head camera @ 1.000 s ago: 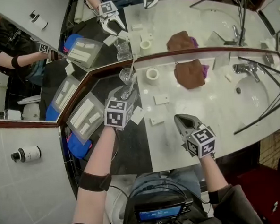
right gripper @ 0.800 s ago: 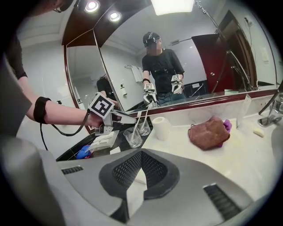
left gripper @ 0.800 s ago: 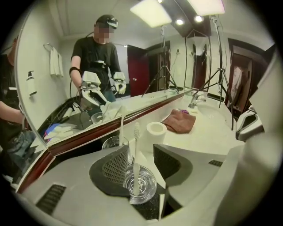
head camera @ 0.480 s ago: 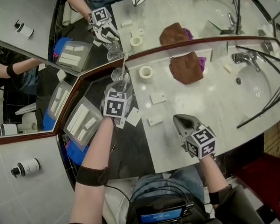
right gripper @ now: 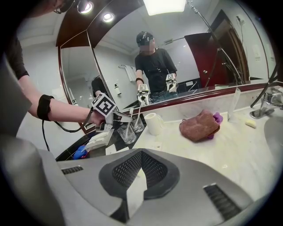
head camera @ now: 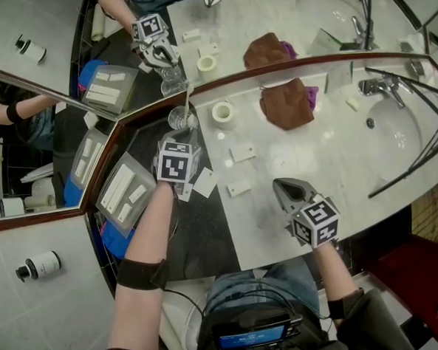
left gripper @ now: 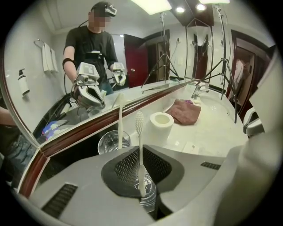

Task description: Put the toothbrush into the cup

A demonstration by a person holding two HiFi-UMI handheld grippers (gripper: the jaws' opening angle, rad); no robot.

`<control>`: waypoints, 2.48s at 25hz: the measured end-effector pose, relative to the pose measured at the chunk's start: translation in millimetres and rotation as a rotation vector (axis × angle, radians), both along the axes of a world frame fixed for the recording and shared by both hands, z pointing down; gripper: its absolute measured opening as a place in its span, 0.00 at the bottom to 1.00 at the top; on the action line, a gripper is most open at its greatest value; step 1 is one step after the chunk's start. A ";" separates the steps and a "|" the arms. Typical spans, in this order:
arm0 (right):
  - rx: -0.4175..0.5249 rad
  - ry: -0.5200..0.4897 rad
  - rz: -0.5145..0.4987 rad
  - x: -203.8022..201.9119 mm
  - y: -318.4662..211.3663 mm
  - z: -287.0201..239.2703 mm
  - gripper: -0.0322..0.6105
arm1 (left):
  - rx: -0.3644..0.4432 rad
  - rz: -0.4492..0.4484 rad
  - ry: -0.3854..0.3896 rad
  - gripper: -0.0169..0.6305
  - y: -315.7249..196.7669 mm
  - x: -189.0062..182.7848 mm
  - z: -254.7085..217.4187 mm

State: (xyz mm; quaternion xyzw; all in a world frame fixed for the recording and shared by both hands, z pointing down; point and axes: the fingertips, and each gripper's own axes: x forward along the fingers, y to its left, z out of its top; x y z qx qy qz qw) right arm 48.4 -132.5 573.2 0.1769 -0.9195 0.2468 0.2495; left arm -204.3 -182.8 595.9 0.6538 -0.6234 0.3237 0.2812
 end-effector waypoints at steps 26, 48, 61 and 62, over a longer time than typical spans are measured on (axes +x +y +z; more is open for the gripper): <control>0.095 -0.070 -0.112 -18.6 4.4 -73.9 0.07 | 0.385 -0.195 -0.029 0.06 48.4 -9.9 -156.2; 0.122 -0.084 -0.292 -22.4 52.1 -98.1 0.07 | 0.252 -0.448 0.187 0.06 240.1 55.6 -123.0; 0.037 -0.012 -0.334 -21.2 91.2 -48.8 0.07 | -0.175 -0.478 0.299 0.06 295.8 57.8 21.4; 0.033 -0.009 -0.338 -23.4 93.7 -46.3 0.07 | -0.193 -0.472 0.299 0.06 295.8 56.2 28.0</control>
